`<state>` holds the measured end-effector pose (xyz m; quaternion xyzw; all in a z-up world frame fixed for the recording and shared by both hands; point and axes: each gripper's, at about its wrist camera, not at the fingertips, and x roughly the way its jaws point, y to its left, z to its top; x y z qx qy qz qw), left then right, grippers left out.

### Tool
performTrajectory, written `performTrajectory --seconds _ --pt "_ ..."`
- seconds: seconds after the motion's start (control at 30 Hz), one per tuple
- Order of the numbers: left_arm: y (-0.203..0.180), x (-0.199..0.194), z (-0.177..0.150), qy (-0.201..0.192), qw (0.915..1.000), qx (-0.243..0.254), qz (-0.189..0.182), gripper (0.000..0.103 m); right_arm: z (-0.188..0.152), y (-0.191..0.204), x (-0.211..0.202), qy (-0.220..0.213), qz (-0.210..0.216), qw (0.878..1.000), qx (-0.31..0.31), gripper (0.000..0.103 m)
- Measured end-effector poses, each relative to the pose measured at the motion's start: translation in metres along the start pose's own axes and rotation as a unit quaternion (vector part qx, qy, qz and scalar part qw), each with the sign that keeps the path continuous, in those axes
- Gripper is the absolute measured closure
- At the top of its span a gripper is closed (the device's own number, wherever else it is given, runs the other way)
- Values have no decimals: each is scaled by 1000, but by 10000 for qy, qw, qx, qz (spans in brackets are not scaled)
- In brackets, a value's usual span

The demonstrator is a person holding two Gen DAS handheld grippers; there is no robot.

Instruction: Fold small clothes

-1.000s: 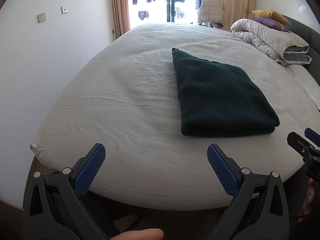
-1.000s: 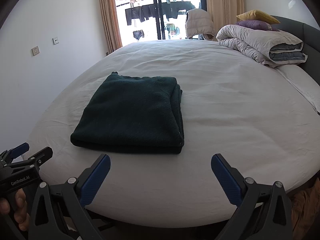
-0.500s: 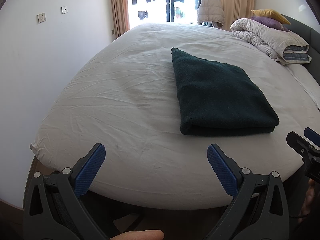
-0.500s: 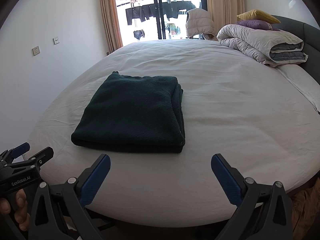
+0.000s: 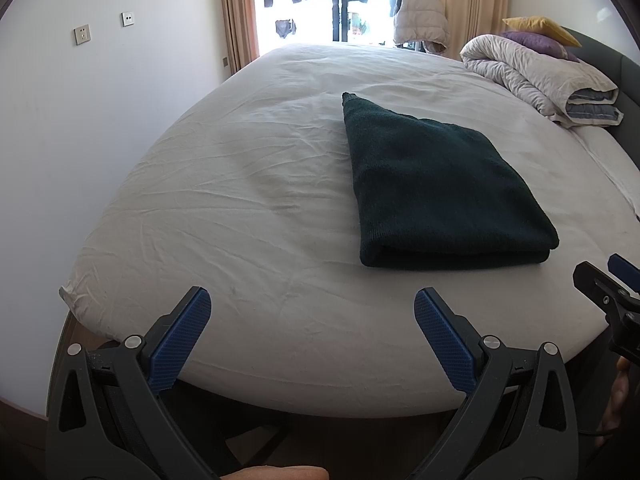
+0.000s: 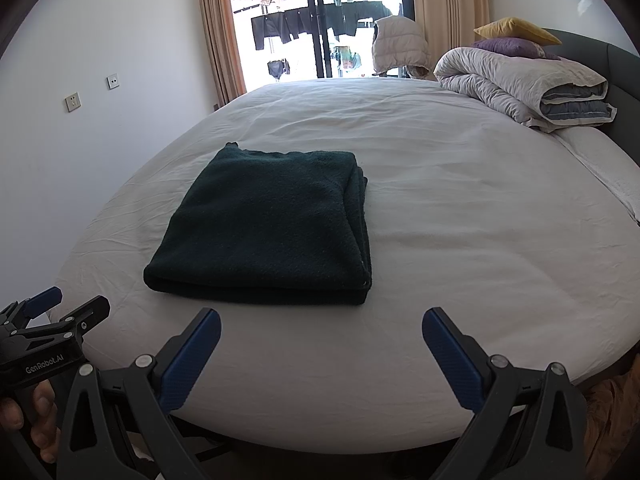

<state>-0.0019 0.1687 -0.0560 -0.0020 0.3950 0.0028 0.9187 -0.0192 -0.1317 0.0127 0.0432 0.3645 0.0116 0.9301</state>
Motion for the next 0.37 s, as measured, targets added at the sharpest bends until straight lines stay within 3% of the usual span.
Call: performTrajectory --seconds 0.37 --pt "-2 -2 1 -83 9999 89 107 0 -2 0 1 35 42 10000 57 0"
